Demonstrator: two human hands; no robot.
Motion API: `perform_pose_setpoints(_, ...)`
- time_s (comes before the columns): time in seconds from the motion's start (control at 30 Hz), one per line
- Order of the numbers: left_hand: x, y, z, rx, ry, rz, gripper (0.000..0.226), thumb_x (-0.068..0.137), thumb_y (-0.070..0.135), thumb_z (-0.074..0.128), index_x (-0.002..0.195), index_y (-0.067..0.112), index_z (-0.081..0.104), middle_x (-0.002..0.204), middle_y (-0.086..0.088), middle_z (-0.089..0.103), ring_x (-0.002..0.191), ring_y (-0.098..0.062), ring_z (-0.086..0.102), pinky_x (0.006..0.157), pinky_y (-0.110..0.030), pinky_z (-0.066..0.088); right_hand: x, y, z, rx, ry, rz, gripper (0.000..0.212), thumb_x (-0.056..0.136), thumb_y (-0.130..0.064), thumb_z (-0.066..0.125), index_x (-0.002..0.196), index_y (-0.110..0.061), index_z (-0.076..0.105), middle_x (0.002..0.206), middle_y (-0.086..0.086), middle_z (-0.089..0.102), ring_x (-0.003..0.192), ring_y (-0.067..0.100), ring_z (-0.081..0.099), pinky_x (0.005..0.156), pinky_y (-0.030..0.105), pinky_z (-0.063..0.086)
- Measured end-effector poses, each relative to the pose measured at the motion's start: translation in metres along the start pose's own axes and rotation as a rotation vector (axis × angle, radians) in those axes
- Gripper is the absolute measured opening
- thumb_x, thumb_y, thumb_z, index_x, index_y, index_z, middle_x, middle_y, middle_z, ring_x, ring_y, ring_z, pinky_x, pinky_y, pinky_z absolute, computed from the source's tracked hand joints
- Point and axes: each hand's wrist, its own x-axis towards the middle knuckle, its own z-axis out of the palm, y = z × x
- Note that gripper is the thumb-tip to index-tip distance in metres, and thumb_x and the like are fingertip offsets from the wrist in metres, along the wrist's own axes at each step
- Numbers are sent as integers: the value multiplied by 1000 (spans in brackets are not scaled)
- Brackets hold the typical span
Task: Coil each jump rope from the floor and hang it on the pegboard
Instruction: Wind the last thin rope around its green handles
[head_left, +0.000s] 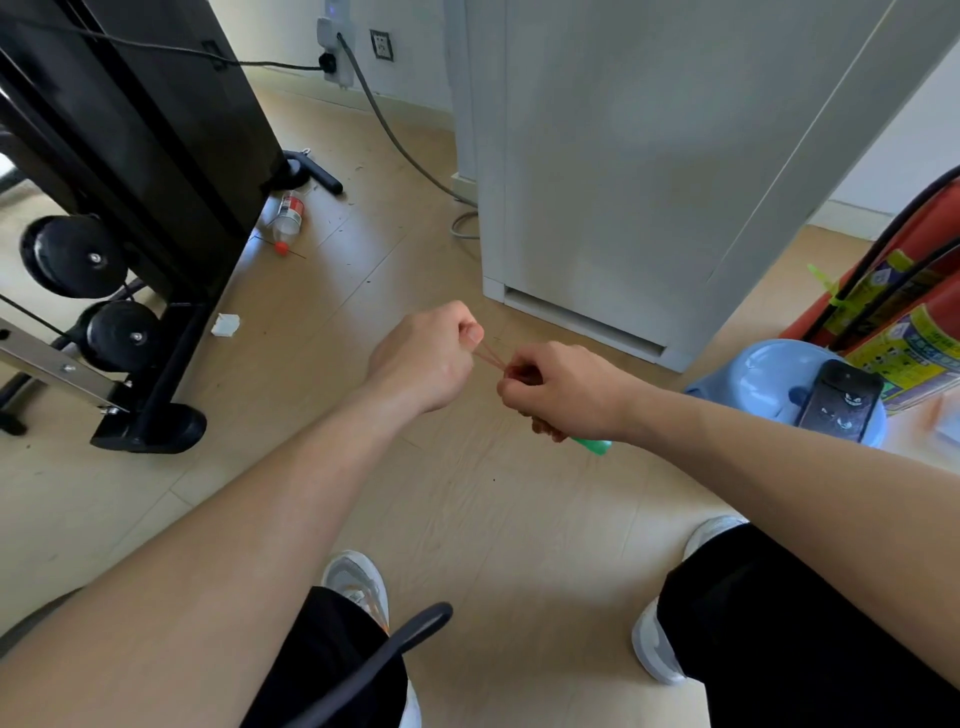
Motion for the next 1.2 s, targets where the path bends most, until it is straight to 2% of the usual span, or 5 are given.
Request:
perform_pose_setpoints(0.27, -27, 45, -3, -288, -59, 26, 48, 104, 39, 34, 63, 19, 48, 63, 3, 58, 70, -23, 57, 69, -35, 46, -23, -4, -14, 34, -38, 13, 16, 92, -25, 53, 98, -12, 61, 82, 9, 66, 57, 20, 57, 55, 35, 54)
perform_pose_setpoints(0.43, -49, 47, -13, -170, 14, 89, 44, 106, 41, 35, 75, 14, 51, 80, -7, 64, 76, -25, 57, 68, -35, 41, -62, -19, 13, -266, 244, -25, 62, 94, -70, 28, 69, -18, 49, 65, 1, 60, 62, 24, 58, 54, 34, 44)
perform_pose_setpoints(0.67, -48, 40, -31, -110, 63, 120, 41, 105, 36, 42, 68, 17, 40, 61, 1, 45, 58, -17, 40, 52, -33, 28, -70, -38, 15, -364, 343, -3, 43, 94, -44, 38, 60, -19, 43, 63, 1, 54, 61, 27, 55, 53, 30, 37)
perform_pose_setpoints(1.0, 101, 13, -42, 12, 89, 79, 42, 103, 49, 38, 71, 23, 43, 70, 0, 56, 75, -29, 56, 68, -40, 47, 103, -22, -36, 41, 14, 86, 32, 89, -37, 39, 90, -15, 62, 68, 4, 73, 49, 20, 64, 59, 29, 55)
perform_pose_setpoints(1.2, 191, -23, -19, -292, 4, -25, 43, 102, 49, 45, 70, 25, 60, 63, 12, 64, 56, 0, 56, 58, -22, 41, 216, 15, -42, 148, -15, -3, 38, 101, -33, 36, 77, -9, 53, 59, 3, 56, 44, 15, 51, 54, 37, 50)
